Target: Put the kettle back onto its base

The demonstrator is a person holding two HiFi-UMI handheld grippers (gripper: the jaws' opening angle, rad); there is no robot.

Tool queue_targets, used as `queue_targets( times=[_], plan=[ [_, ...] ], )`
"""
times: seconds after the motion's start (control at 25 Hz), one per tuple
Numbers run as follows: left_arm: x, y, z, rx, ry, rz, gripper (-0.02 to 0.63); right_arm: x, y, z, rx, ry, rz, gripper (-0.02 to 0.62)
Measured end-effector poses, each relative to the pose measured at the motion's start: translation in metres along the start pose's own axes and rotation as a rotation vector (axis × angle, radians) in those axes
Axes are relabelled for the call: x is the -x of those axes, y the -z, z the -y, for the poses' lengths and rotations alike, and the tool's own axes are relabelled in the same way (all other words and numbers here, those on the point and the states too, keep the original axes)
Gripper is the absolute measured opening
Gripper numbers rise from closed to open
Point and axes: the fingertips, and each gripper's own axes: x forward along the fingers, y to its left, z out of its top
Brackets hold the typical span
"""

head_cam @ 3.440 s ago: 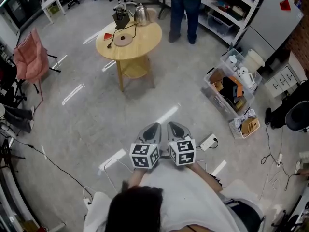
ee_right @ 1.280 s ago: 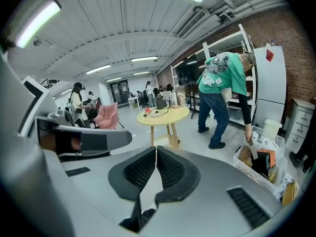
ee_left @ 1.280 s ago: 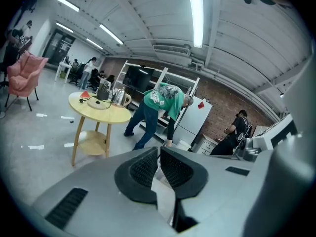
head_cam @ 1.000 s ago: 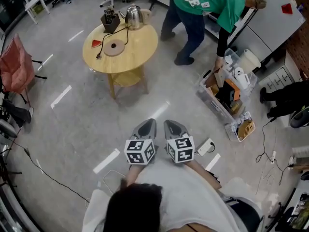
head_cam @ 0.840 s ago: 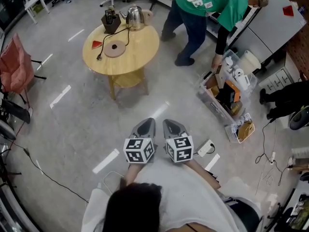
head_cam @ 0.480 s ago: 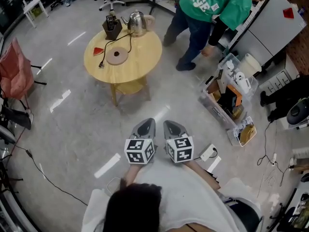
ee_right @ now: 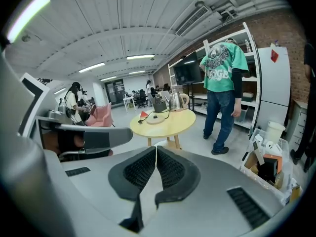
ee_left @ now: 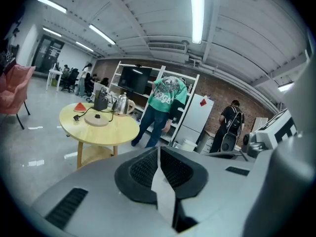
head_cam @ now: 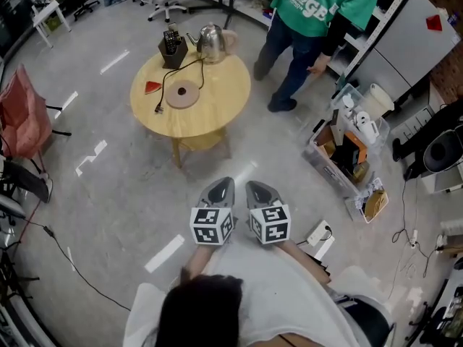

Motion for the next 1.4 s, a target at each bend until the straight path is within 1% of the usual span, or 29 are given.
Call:
queue_targets(
  times=[0.16,0.36,0.48,0.6,0.8,1.08,1.24,1.4],
  plan=[
    [-0.003,-0.007,-0.011,-0.009,0.016,-0.006,0.038,-0.012,-0.006,-0.005,-0.021,0.009,-0.001,0.029],
    [-0.006,-0.005,-0.020,-0.006,0.034,-0.023,0.038,-0.019,-0.002,-0.006,-0.039,0.027,-0.009,0.029],
    [-0.006,-0.005,-0.023,-0.020,0.040,-0.027,0.038,-0.022,-0.002,-0.008,-0.028,0.036,-0.017,0.029],
    [-0.007,-0.008,-0.028,-0.037,0.046,-0.028,0.038,-0.030,-0.004,-0.015,-0.015,0.027,-0.019,0.029],
    [-0.004,-0.013,-0.042,-0.029,0.025,-0.017,0.038,-0.038,-0.008,-0.019,-0.023,0.019,-0.017,0.029],
    [0.000,-0.017,-0.053,-0.069,0.008,-0.018,0.038,-0.048,-0.013,-0.025,-0.012,0.019,-0.016,0.029],
    [0.005,-0.019,-0.059,-0.058,-0.011,-0.014,0.038,-0.049,-0.014,-0.028,-0.019,0.013,-0.019,0.029],
    [0.005,-0.020,-0.060,-0.055,-0.012,-0.018,0.038,-0.047,-0.015,-0.027,-0.026,0.018,-0.017,0.029]
  ],
)
